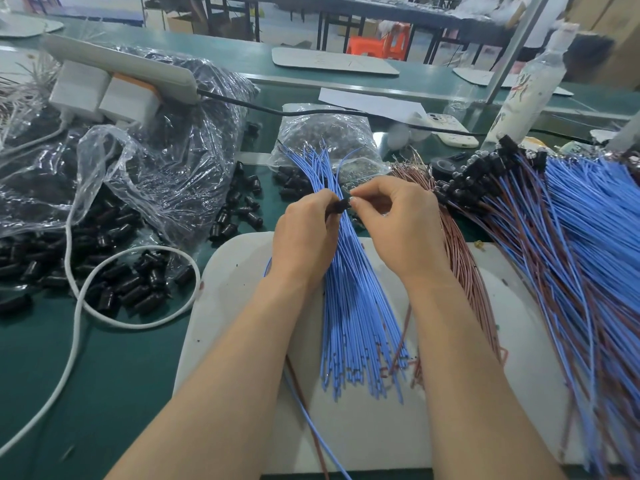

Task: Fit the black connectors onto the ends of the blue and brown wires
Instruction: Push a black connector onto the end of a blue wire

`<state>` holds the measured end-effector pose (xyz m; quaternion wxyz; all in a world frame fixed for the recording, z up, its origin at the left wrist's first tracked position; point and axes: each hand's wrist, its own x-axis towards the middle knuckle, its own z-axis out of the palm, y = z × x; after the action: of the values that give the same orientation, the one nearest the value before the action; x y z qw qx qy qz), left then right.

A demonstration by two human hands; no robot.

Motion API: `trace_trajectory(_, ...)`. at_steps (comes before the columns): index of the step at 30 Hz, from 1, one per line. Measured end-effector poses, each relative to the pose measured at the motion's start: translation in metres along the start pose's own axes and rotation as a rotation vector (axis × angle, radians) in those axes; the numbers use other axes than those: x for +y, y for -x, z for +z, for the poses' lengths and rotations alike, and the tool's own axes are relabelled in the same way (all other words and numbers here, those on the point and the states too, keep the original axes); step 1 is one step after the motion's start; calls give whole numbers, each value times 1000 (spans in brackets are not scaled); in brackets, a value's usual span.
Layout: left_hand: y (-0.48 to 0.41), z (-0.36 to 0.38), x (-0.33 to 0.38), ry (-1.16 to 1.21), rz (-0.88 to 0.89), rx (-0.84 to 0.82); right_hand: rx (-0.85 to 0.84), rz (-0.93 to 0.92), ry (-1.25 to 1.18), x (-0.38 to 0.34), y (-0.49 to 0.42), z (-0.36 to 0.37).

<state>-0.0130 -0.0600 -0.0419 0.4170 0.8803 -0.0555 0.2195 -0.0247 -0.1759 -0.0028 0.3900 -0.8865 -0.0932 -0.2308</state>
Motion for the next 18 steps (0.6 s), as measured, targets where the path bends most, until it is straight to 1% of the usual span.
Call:
trace_trajectory(8, 0, 3, -4, -32, 23, -15, -21, 28, -26, 7, -2, 0)
trace_trajectory(13, -1, 1, -6, 105, 40, -143, -42, 119, -111, 19, -4, -1)
trace_trajectory(15, -2, -2, -6, 145, 41, -147, -59, 146, -151, 23, -6, -1)
trace_trajectory(18, -2, -3, -5, 144, 38, -148, -92, 150, -174, 27, -5, 2)
